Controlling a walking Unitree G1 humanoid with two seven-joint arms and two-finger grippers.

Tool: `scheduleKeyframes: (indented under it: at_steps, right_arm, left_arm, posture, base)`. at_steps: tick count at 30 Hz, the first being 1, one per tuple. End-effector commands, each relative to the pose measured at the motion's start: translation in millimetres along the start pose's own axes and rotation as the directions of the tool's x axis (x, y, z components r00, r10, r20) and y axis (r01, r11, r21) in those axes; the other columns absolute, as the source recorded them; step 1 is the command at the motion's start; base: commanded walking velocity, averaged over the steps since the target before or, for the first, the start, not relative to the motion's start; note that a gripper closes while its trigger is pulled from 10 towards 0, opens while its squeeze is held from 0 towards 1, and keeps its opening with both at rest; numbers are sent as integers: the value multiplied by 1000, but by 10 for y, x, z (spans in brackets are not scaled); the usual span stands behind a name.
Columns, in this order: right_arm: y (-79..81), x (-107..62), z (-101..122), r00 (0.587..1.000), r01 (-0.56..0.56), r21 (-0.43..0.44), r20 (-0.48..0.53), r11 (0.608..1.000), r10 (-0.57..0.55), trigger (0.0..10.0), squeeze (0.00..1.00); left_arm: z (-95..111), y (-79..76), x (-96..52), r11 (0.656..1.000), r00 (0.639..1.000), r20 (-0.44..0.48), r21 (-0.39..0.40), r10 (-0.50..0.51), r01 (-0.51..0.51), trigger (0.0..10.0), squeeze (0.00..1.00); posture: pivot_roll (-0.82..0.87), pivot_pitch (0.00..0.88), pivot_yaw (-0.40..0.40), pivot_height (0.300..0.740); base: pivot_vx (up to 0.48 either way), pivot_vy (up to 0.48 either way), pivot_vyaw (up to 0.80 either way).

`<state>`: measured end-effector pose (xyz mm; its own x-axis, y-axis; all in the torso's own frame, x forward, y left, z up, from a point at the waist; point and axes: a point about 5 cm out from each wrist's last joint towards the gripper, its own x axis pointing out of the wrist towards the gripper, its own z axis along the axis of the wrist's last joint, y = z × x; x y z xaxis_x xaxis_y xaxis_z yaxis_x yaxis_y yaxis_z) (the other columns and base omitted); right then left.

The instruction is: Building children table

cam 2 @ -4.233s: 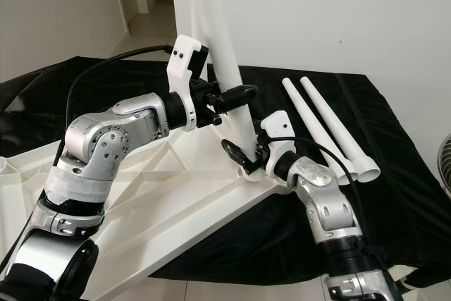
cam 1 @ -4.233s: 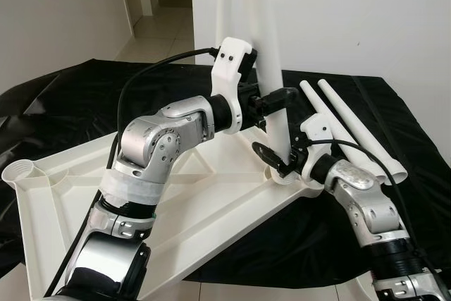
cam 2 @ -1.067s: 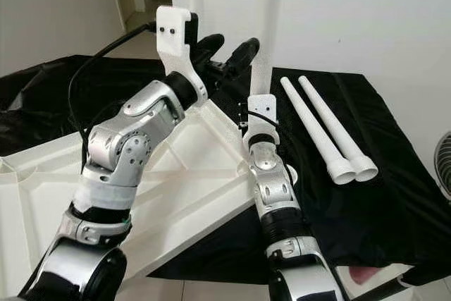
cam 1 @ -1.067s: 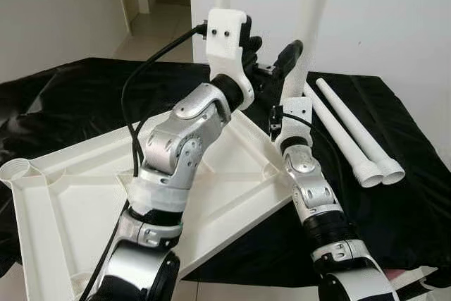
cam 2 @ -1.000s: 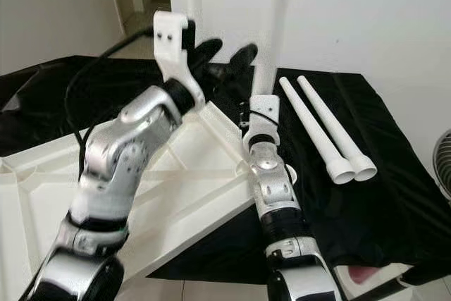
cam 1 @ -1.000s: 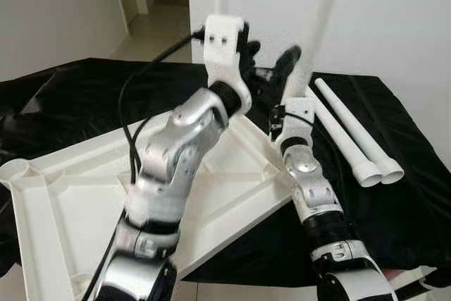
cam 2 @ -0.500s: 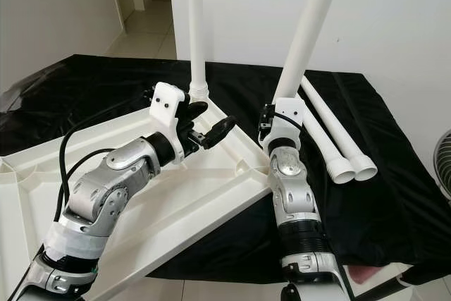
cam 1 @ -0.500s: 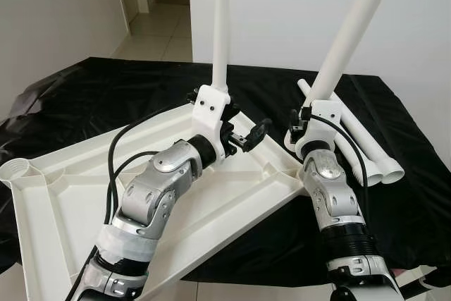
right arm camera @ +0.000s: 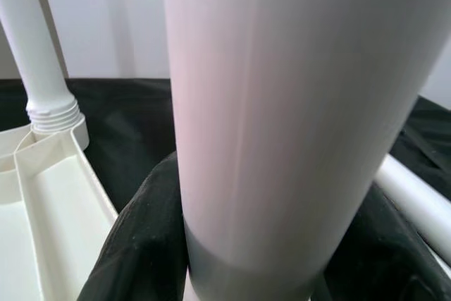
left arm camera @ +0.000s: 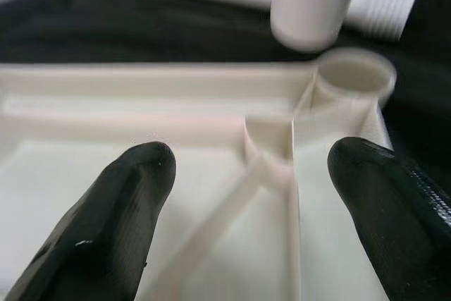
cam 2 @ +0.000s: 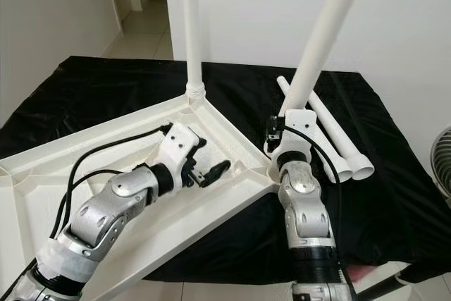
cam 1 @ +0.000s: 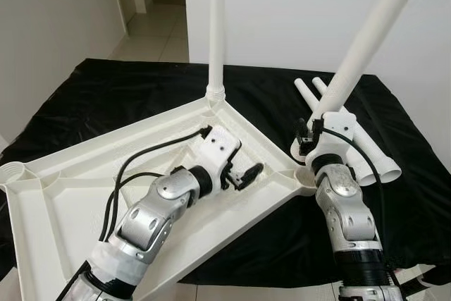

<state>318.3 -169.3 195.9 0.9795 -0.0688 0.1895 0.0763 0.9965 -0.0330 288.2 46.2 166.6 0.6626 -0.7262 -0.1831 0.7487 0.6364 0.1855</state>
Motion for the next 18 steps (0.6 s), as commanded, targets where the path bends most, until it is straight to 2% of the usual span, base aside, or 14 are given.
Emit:
scheduleKeyframes:
  at_steps: [1,3,5,13,16,17,18]
  right_arm:
    - [-34,-10,41,1000,3,6,10,1000,-3,10000,0]
    - [-37,-14,48,1000,2,4,9,1000,-2,10000,0]
    - [-69,-20,82,1000,5,-2,12,1000,-5,10000,0]
    - [-81,-27,96,1000,7,-12,13,1000,-7,10000,0]
    - [-96,-24,100,1000,12,-19,11,1000,-12,10000,0]
    - [-104,-24,103,1000,15,-21,12,1000,-15,10000,0]
    - [-108,-23,105,1000,18,-22,13,1000,-17,10000,0]
  left_arm:
    - [-148,-9,2,1000,996,-83,12,9,-9,10000,0]
    - [-179,-10,7,1000,995,-101,21,17,-15,10000,0]
    - [-355,-25,8,999,977,-211,28,39,-34,10000,0]
    - [-429,-32,-3,999,965,-261,25,30,-24,10000,0]
    - [-504,-43,-22,1000,950,-312,14,8,-4,10000,0]
    - [-525,-44,-31,1000,946,-323,21,2,5,4902,0]
    - [-536,-43,-36,1000,945,-328,28,-2,11,4902,0]
  posture:
    - [-26,20,16,740]
    - [-26,20,16,740]
    - [-29,14,17,740]
    - [-31,11,19,740]
    - [-36,8,27,740]
    - [-36,8,27,740]
    - [-38,8,30,740]
  base:
    - [0,0,0]
    - [0,0,0]
    - [0,0,0]
    - [0,0,0]
    - [0,0,0]
    - [0,0,0]
    - [0,0,0]
